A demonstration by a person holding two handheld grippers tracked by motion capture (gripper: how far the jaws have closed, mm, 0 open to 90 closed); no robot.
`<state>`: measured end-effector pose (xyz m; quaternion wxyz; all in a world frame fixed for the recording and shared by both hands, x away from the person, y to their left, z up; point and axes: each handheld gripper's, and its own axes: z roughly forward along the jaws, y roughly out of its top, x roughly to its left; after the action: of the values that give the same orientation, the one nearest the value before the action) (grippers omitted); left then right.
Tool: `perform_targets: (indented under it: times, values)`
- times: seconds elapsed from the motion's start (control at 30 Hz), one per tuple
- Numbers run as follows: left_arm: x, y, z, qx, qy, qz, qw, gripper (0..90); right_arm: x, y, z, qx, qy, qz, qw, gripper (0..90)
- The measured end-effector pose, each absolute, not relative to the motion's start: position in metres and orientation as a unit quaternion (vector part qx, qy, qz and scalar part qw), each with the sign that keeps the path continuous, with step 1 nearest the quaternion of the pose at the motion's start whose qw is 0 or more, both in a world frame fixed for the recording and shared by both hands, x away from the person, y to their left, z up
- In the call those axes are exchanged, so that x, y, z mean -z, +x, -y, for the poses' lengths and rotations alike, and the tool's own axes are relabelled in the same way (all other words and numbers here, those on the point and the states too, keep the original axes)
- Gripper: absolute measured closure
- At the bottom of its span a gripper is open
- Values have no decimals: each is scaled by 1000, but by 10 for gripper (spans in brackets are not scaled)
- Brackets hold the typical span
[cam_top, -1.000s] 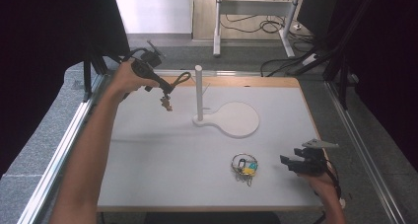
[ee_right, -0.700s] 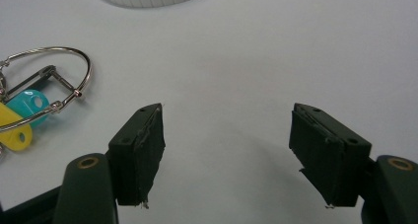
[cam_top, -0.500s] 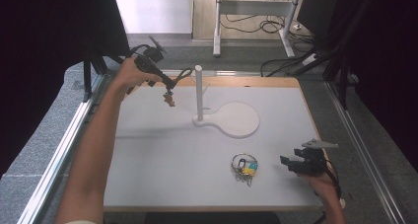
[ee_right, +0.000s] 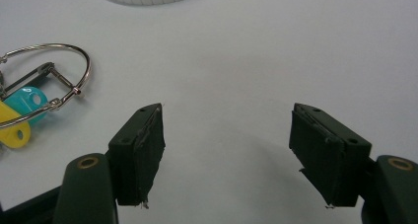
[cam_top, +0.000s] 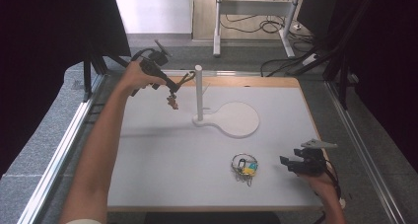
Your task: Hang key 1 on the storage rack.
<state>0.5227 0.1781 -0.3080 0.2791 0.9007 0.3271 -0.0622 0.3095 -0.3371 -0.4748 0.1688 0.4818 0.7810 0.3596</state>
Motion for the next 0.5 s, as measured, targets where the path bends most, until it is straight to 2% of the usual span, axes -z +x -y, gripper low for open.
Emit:
perform_targets:
  times: [0.5]
  values:
    - [326,516,-163,64,911,-316,258,664,474,309,336,-359,480,-782,171,298]
